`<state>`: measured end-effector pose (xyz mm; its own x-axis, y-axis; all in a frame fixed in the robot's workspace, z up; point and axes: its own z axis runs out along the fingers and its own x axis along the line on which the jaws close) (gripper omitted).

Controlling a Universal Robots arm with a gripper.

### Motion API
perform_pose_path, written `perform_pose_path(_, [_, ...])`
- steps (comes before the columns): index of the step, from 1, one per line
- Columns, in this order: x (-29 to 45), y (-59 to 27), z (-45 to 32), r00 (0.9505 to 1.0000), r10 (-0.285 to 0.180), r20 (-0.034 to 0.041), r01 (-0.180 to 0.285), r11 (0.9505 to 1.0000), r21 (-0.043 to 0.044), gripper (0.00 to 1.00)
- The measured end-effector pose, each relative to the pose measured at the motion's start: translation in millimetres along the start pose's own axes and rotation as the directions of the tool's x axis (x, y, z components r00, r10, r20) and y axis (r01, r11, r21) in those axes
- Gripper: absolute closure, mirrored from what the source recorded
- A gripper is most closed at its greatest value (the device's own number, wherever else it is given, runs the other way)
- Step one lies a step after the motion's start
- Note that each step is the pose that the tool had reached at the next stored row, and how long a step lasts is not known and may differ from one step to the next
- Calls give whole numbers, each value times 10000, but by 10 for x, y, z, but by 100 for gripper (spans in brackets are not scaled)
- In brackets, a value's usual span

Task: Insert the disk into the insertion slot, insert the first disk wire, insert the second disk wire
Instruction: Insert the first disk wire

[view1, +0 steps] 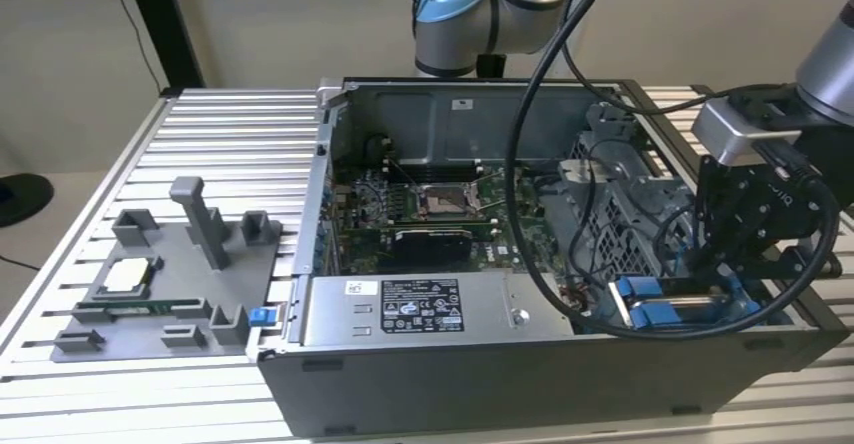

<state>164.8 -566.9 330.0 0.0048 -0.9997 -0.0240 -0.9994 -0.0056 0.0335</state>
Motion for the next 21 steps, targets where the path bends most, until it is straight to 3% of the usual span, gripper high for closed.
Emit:
perform_pose_path(8, [-1, 0, 1, 10000, 0, 30, 0, 10000, -1, 100])
perform_pose_path(18, [-10, 14, -427, 10000, -1, 39, 1, 10000, -4, 100])
perform_pose_path(21, [-11, 7, -468, 10000, -4, 57, 4, 10000, -4, 100])
